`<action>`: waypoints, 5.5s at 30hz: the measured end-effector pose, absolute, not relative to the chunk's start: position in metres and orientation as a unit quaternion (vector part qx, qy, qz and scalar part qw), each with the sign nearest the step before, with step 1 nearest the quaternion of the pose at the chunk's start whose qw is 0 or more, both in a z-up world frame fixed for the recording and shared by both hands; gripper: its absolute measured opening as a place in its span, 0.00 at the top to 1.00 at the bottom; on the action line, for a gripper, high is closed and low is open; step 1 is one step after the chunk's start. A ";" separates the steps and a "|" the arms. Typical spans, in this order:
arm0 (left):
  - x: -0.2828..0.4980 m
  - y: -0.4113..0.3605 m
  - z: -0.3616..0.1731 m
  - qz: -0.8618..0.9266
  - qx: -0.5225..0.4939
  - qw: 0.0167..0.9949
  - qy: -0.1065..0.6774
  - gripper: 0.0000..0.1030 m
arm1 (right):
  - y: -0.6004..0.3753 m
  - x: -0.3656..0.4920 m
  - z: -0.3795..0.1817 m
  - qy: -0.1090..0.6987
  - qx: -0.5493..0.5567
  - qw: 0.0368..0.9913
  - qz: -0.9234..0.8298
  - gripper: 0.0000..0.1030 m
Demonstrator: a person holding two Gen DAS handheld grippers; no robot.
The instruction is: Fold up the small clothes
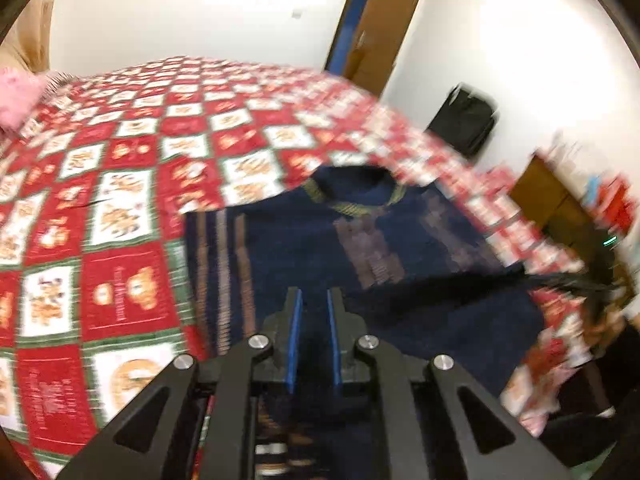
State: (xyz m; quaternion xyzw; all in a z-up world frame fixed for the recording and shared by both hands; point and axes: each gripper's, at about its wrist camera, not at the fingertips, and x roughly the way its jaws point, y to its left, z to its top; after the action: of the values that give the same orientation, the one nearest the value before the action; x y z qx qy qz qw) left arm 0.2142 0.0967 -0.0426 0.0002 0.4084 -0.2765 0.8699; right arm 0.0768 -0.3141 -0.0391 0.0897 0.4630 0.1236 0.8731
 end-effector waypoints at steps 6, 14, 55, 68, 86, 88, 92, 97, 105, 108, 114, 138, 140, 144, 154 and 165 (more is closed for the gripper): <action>0.215 0.096 -0.071 -0.262 -0.011 0.854 0.449 0.80 | -0.275 0.063 -0.048 0.465 -0.072 0.874 0.125 0.80; 0.230 0.096 -0.068 -0.243 -0.040 0.855 0.457 0.69 | -0.256 0.108 -0.057 0.489 -0.112 0.853 0.146 0.78; 0.211 0.055 -0.081 -0.279 0.091 0.838 0.461 0.36 | -0.326 0.124 -0.084 0.465 0.187 0.856 0.130 0.82; 0.177 0.088 -0.057 -0.271 -0.089 0.869 0.403 0.88 | -0.305 0.109 -0.062 0.426 0.140 0.887 0.107 0.83; 0.220 0.102 0.021 -0.232 -0.143 0.913 0.303 0.88 | -0.301 0.150 0.053 0.303 0.136 0.934 0.132 0.84; 0.237 0.098 0.018 -0.221 -0.139 0.916 0.305 0.89 | -0.303 0.177 0.049 0.303 0.136 0.936 0.119 0.84; 0.281 0.089 -0.002 -0.188 -0.133 0.918 0.324 0.88 | -0.308 0.233 0.019 0.316 0.149 0.933 0.088 0.84; 0.319 0.085 -0.043 -0.139 -0.126 0.910 0.369 0.89 | -0.305 0.275 -0.031 0.351 0.128 0.926 0.052 0.84; 0.335 0.106 -0.076 -0.105 -0.165 0.885 0.423 0.89 | -0.314 0.303 -0.082 0.407 0.127 0.905 0.019 0.83; 0.325 0.105 -0.060 -0.112 -0.142 0.893 0.412 0.89 | -0.309 0.303 -0.081 0.412 0.111 0.904 0.018 0.80; 0.284 0.094 -0.021 -0.141 -0.074 0.904 0.397 0.76 | -0.331 0.262 -0.023 0.339 0.160 0.927 0.018 0.80; 0.173 0.061 -0.080 -0.072 0.033 0.908 0.411 0.44 | -0.329 0.098 -0.095 0.397 0.243 0.884 0.041 0.80; 0.167 0.060 -0.081 -0.062 0.046 0.909 0.409 0.44 | -0.327 0.096 -0.094 0.402 0.243 0.882 0.038 0.80; 0.155 0.063 -0.073 -0.050 0.050 0.910 0.409 0.43 | -0.304 0.086 -0.076 0.422 0.180 0.889 -0.005 0.80; 0.148 0.067 -0.054 0.027 0.023 0.924 0.380 0.09 | -0.206 0.094 -0.043 0.400 0.098 0.909 0.058 0.79; 0.154 0.086 -0.094 0.066 -0.014 0.896 0.438 0.09 | -0.140 0.104 -0.081 0.423 0.061 0.901 0.072 0.79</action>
State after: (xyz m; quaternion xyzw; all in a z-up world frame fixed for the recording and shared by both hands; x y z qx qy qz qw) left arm 0.1539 0.0857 -0.0941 -0.0141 0.4384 0.0663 0.8962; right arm 0.1044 -0.1405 -0.0810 0.0613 0.4228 0.0724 0.9012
